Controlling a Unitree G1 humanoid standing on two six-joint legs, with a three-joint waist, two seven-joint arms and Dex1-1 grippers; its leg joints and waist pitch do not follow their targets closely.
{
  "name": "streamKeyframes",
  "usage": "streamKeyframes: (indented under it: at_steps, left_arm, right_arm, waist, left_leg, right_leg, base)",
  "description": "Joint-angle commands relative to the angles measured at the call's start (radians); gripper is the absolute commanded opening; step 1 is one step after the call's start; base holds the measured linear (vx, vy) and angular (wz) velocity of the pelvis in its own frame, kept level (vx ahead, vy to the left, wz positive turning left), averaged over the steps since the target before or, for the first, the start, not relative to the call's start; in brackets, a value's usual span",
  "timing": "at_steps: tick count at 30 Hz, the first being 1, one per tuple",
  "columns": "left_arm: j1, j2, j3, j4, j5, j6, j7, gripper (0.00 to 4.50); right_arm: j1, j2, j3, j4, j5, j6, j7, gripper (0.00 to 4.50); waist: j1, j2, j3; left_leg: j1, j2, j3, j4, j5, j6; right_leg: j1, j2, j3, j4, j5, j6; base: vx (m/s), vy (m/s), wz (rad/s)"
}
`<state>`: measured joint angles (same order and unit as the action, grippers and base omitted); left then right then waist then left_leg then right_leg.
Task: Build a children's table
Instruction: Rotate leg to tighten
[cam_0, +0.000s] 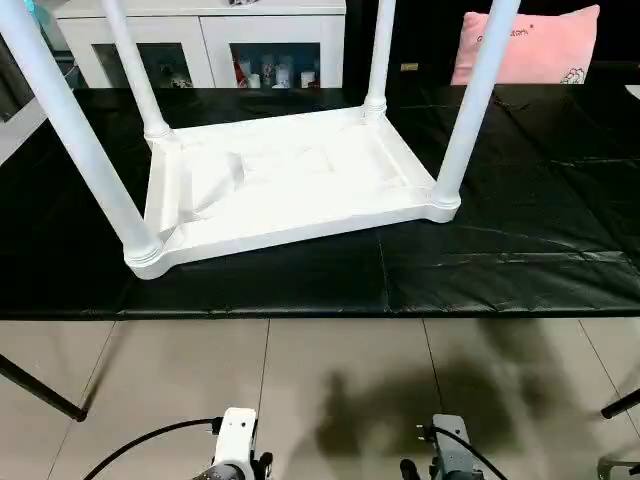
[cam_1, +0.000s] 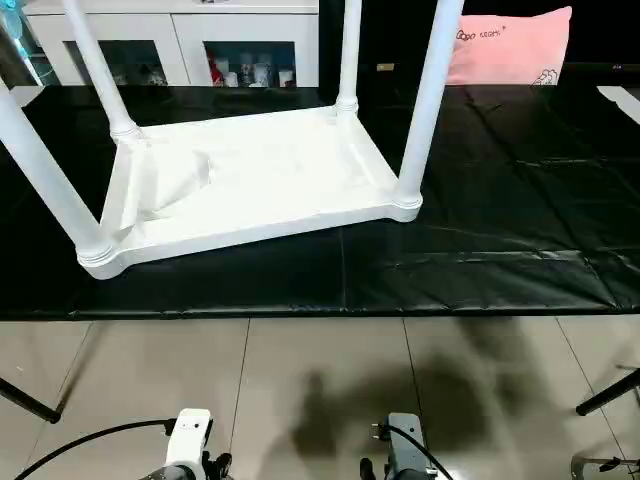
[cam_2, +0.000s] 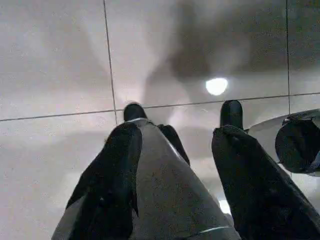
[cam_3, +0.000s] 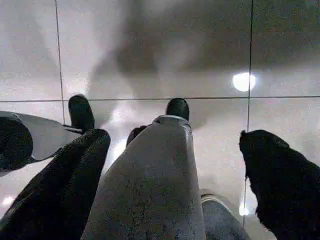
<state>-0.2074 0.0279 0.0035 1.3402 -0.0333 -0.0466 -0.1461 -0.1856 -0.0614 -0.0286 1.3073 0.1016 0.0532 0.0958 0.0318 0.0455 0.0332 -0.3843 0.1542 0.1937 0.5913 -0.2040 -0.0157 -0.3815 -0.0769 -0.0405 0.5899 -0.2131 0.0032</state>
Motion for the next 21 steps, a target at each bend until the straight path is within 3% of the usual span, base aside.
streamKeyframes:
  at_steps: [1, 21]
  left_arm:
    - [-0.002, 0.003, 0.009, 0.008, 0.007, 0.005, 0.0, 2.6]
    - [-0.002, 0.003, 0.009, 0.008, 0.007, 0.005, 0.0, 2.6]
  right_arm:
    - [0.009, 0.002, 0.001, 0.007, -0.011, 0.007, 0.0, 4.5]
    - [0.009, 0.002, 0.001, 0.007, -0.011, 0.007, 0.0, 4.5]
  waist:
    - [-0.002, -0.004, -0.027]
    - [-0.002, -0.004, -0.027]
  left_leg:
    - [0.019, 0.098, -0.045, -0.098, -0.371, 0.01]
    - [0.019, 0.098, -0.045, -0.098, -0.372, 0.01]
  right_leg:
    - [0.013, -0.101, 0.052, -0.091, -0.257, -0.23]
    - [0.013, -0.101, 0.052, -0.091, -0.251, -0.23]
  base:
    - [0.0, 0.0, 0.0]
    - [0.0, 0.0, 0.0]
